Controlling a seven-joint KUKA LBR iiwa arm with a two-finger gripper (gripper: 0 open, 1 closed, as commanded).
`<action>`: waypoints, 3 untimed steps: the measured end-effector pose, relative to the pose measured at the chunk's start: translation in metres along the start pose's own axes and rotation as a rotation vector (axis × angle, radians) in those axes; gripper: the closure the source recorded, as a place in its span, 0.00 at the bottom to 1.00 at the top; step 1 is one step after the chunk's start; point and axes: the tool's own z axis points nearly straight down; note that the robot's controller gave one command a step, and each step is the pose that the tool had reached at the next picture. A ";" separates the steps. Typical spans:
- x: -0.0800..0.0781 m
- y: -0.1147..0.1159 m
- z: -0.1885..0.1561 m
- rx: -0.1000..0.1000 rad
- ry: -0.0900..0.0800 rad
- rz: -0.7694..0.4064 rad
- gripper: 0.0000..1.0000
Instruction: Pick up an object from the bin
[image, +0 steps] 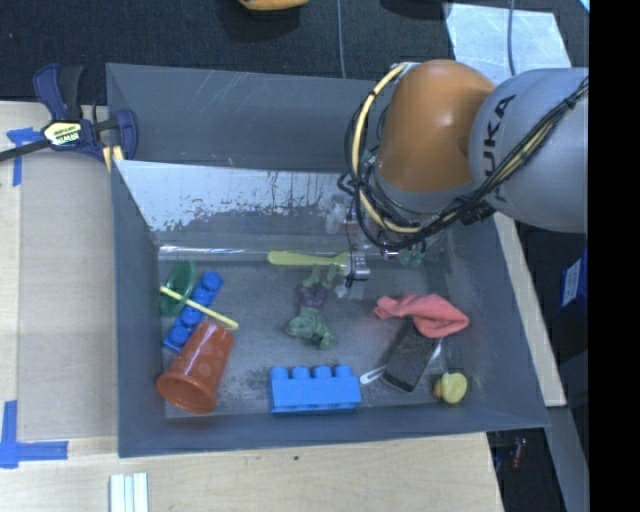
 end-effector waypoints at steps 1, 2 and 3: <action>-0.001 0.000 -0.005 0.000 -0.007 0.000 0.00; 0.014 0.066 0.046 0.000 -0.011 -0.104 0.00; 0.044 0.007 0.079 -0.001 -0.019 -0.201 0.00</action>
Offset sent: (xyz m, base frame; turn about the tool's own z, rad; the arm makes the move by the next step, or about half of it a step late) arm -0.0180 0.0788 -0.0559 -0.1225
